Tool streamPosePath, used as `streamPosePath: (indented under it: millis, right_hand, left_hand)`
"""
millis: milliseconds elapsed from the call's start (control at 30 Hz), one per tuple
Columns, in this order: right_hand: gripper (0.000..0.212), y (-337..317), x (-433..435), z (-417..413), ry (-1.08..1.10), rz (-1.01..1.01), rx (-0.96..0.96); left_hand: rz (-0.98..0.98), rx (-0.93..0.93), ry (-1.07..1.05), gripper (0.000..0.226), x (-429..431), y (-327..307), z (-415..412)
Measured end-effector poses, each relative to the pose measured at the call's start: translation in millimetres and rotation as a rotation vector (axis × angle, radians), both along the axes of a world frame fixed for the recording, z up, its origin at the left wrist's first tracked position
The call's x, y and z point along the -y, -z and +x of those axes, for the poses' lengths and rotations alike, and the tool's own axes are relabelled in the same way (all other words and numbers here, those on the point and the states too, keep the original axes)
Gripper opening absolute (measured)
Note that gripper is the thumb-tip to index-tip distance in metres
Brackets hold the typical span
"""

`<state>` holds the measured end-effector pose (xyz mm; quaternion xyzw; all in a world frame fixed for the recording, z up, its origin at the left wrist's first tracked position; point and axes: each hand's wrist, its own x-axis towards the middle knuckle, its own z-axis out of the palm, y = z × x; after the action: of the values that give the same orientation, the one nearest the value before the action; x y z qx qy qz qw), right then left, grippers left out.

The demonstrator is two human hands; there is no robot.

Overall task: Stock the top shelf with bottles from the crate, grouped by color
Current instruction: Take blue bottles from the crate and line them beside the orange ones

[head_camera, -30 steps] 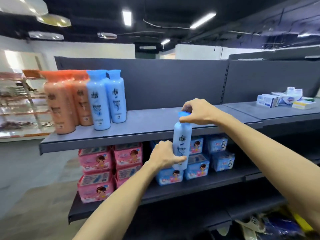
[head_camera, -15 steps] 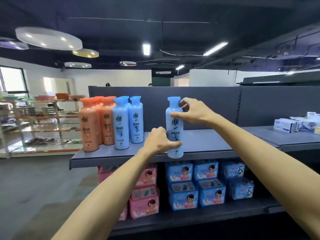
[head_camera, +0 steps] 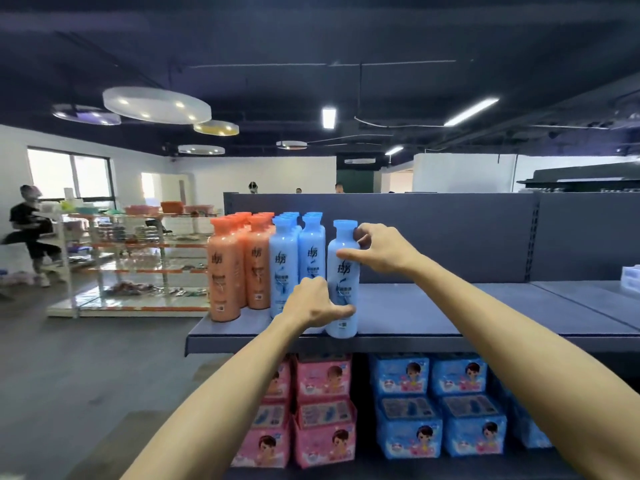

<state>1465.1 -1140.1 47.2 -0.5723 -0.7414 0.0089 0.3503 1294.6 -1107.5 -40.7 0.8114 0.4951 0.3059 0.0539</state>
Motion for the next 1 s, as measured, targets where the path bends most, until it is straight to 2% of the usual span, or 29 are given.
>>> streamPosePath:
  millis: [167, 400, 567, 633, 767, 1000]
  right_hand:
    - [0.043, 3.5, -19.7, -18.1, -0.01, 0.026, 0.019]
    - [0.045, 6.6, -45.0, -38.1, 0.001, 0.032, 0.029]
    - [0.045, 11.4, -51.5, -47.9, 0.016, 0.031, 0.029]
    - [0.051, 10.7, -50.5, -48.7, 0.017, -0.013, 0.1]
    - [0.078, 14.2, -46.5, -50.4, 0.118, -0.053, 0.465]
    - [0.081, 14.7, -55.0, -58.2, 0.128, -0.021, 0.498]
  left_hand:
    - [-0.023, -0.018, -0.012, 0.056, -15.3, 1.6, -15.3]
    - [-0.028, -0.104, -0.049, 0.059, -29.0, 2.4, -36.5]
    - [-0.041, -0.176, -0.097, 0.054, -33.5, 5.1, -46.0]
    - [-0.045, -0.194, -0.107, 0.053, -33.8, 7.5, -44.3]
    - [-0.064, -0.239, -0.134, 0.053, -37.8, 10.1, -43.9]
    - [0.018, -0.268, -0.174, 0.044, -42.5, 17.5, -41.0]
